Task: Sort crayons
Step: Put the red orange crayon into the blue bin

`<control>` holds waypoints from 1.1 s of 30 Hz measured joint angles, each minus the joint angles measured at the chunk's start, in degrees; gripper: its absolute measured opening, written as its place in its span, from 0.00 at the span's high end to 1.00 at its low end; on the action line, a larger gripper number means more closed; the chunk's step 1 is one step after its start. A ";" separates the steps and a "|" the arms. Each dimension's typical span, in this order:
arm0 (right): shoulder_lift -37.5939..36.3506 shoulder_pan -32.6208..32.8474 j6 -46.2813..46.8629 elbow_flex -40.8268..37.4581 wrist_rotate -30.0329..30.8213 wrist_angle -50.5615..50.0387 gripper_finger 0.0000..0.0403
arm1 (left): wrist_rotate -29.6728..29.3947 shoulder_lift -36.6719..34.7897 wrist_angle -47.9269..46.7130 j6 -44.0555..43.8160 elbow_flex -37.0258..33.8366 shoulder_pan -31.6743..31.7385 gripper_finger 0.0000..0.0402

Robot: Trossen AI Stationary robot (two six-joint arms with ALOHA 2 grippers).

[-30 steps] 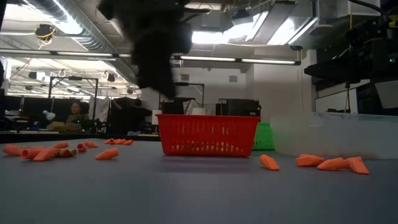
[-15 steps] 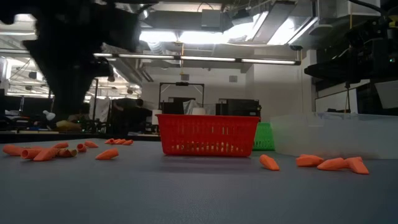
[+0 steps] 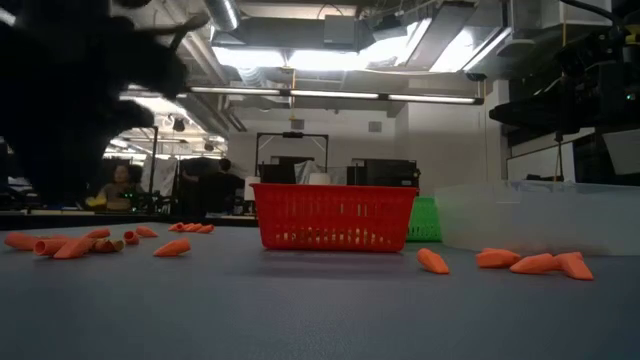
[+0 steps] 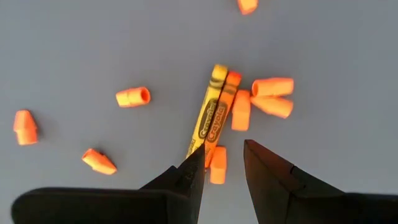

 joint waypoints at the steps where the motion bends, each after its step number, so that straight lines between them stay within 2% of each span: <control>1: 0.01 0.02 0.01 0.00 0.00 -0.01 0.72 | 0.04 0.00 0.65 -0.02 -0.90 -0.06 0.76; 15: -0.02 0.02 0.01 0.00 0.00 0.00 0.72 | 0.19 -0.02 9.79 0.03 -8.86 1.15 0.76; 33: -0.01 0.00 0.00 0.00 0.00 -0.01 0.72 | -1.38 0.07 9.44 -0.01 -7.81 1.38 0.76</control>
